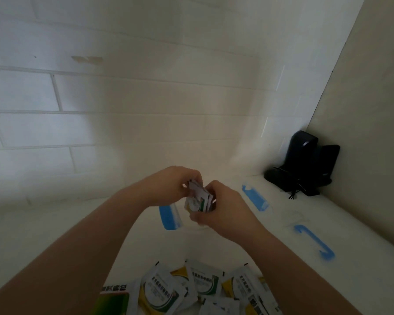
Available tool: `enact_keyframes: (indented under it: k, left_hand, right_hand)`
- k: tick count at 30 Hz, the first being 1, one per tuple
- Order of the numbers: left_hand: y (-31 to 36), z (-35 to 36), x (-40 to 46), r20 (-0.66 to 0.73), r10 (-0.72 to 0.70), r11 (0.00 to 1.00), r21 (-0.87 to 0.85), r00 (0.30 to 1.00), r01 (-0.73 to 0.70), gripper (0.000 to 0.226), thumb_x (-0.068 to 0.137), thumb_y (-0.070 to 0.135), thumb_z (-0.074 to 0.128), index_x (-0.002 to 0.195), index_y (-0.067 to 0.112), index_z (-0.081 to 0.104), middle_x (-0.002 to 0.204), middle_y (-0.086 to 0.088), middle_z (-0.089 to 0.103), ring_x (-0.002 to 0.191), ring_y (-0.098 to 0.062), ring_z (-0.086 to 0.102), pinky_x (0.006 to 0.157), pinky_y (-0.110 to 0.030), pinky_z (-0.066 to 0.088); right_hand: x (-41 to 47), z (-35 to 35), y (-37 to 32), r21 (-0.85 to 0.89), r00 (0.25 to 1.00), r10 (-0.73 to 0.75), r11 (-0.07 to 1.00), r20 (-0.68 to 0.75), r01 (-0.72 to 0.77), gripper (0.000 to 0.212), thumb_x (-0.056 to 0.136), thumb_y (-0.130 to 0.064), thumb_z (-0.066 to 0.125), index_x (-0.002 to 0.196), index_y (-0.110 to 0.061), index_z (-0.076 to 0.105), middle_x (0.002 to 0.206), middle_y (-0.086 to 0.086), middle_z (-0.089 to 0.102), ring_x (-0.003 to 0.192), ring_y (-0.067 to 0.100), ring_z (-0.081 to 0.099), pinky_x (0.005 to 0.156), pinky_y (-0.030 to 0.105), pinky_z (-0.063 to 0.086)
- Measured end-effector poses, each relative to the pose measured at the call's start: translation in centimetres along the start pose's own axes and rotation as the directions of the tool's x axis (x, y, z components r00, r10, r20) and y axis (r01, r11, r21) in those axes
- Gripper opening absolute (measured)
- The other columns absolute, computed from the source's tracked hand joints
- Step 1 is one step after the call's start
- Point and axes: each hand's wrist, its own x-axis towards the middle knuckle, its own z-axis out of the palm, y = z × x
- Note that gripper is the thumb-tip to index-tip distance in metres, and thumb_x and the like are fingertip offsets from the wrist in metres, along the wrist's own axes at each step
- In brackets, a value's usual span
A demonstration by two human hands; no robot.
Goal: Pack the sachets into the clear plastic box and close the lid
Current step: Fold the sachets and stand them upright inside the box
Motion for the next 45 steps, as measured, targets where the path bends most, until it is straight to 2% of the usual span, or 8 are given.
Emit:
enact_keyframes:
  k: [9,15,19,28,31,36,41,45]
  left_hand:
    - [-0.4,1.2,0.2,-0.009,0.013,0.962,0.274,1.0,-0.01,0.015,0.086,0.017,0.057,0.098,0.023,0.064,0.097,-0.001,0.07,0.09,-0.017,0.06,0.078,-0.031,0.048]
    - [-0.5,1.6,0.4,0.013,0.015,0.919,0.393,1.0,-0.019,0.022,0.085,0.009,0.054,0.098,0.025,0.063,0.096,-0.001,0.068,0.09,-0.019,0.06,0.076,-0.031,0.047]
    - [0.0,1.6,0.8,0.084,-0.047,0.934,0.356,0.995,0.015,0.027,0.084,0.005,0.053,0.103,0.022,0.063,0.107,-0.002,0.066,0.1,-0.019,0.057,0.085,-0.033,0.048]
    - [1.4,1.6,1.1,0.196,-0.177,0.91,0.406,0.964,0.084,0.033,0.078,0.015,0.066,0.109,0.015,0.056,0.114,-0.003,0.058,0.104,-0.021,0.054,0.087,-0.032,0.046]
    - [1.1,1.7,1.0,0.152,-0.153,0.946,0.308,0.976,0.1,0.035,0.08,-0.003,0.052,0.11,0.016,0.054,0.118,-0.002,0.057,0.105,-0.019,0.054,0.088,-0.031,0.047]
    - [0.0,2.3,0.4,0.004,-0.091,0.983,0.161,0.996,0.09,0.025,0.087,0.004,0.045,0.104,0.016,0.059,0.114,-0.002,0.061,0.106,-0.017,0.053,0.088,-0.026,0.041]
    - [-0.4,2.4,-0.2,-0.136,-0.035,0.999,-0.03,0.99,0.031,0.023,0.087,0.003,0.046,0.099,0.015,0.062,0.107,-0.001,0.065,0.098,-0.012,0.056,0.083,-0.022,0.041]
    - [1.1,1.5,-2.5,-0.336,-0.041,0.971,-0.235,0.941,-0.042,0.022,0.089,0.005,0.048,0.091,0.024,0.061,0.095,0.01,0.065,0.092,-0.005,0.061,0.082,-0.013,0.047]
  right_hand:
    - [1.2,-0.9,-0.7,-0.145,0.941,0.128,0.986,0.312,-0.086,0.042,0.069,-0.033,0.075,0.098,-0.007,0.061,0.1,0.012,0.066,0.073,0.014,0.053,0.062,0.026,0.043]
    - [1.8,-0.6,-0.6,-0.184,0.928,0.14,0.98,0.347,-0.079,0.027,0.068,-0.03,0.077,0.073,-0.008,0.062,0.065,0.006,0.056,0.06,0.013,0.05,0.053,0.023,0.04]
    - [1.7,-0.5,-0.3,-0.079,0.924,0.151,0.988,0.351,-0.132,0.039,0.066,-0.028,0.079,0.088,0.003,0.069,0.09,0.025,0.069,0.071,0.02,0.057,0.066,0.034,0.048]
    - [1.9,-0.9,-0.6,-0.035,0.871,0.232,0.97,0.433,-0.241,0.038,0.068,-0.039,0.076,0.092,-0.012,0.066,0.079,0.0,0.067,0.061,0.006,0.059,0.056,0.017,0.049]
    - [1.7,-1.1,-0.5,0.087,0.886,0.233,0.953,0.401,-0.29,0.016,0.073,-0.026,0.074,0.082,-0.014,0.067,0.075,0.002,0.067,0.064,0.01,0.062,0.067,0.024,0.056]
    - [1.6,0.1,-1.2,-0.196,0.935,0.155,0.976,0.318,-0.095,0.024,0.081,-0.018,0.062,0.098,-0.002,0.069,0.098,0.013,0.071,0.077,0.018,0.061,0.071,0.031,0.052]
    - [0.6,-1.0,-2.0,0.249,0.925,0.174,0.931,0.338,-0.267,0.012,0.089,-0.008,0.05,0.092,-0.006,0.061,0.074,0.007,0.065,0.06,0.013,0.061,0.058,0.02,0.054]
    - [-1.5,-3.3,-1.0,0.239,0.995,0.043,0.971,-0.084,-0.022,0.007,0.085,-0.023,0.056,0.088,-0.025,0.062,0.076,0.0,0.067,0.062,0.01,0.061,0.065,0.027,0.054]
